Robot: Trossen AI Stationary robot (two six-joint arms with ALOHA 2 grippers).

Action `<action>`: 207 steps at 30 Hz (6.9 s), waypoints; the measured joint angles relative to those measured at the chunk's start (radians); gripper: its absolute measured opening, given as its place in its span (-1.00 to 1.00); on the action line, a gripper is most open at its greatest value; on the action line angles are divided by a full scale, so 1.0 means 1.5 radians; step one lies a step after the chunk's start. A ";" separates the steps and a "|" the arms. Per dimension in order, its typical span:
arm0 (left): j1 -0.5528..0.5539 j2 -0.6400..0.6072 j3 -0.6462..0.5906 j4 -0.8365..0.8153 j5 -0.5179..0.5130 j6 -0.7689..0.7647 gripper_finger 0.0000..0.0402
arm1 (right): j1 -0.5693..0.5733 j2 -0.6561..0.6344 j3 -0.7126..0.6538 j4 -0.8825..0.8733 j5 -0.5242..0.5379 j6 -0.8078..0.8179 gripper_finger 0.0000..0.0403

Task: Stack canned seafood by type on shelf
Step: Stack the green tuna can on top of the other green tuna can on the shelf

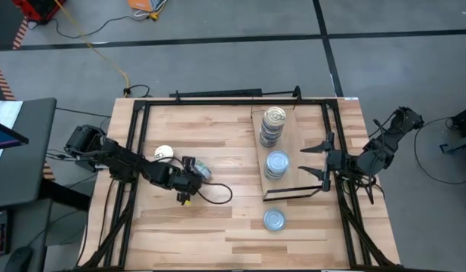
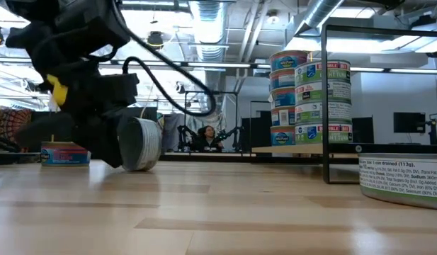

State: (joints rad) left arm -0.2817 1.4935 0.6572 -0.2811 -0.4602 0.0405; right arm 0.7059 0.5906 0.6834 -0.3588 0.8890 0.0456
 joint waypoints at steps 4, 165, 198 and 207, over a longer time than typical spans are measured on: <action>0.000 -0.001 0.041 -0.028 0.078 -0.034 -1.00 | 0.000 0.000 0.000 0.000 0.000 0.000 0.38; 0.159 0.342 0.626 0.439 0.286 -0.274 -0.32 | 0.057 -0.162 -0.019 -0.260 0.054 0.243 0.38; 0.150 0.315 0.365 0.843 0.138 -0.535 -0.31 | 0.056 -0.161 -0.019 -0.239 0.053 0.241 0.38; 0.151 0.314 0.366 0.815 0.118 -0.593 -0.27 | 0.056 -0.161 -0.019 -0.239 0.053 0.241 0.38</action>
State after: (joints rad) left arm -0.0559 1.9652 1.2068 0.9417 -0.2831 -0.8494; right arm 0.7906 0.3485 0.6552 -0.7174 0.9680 0.4068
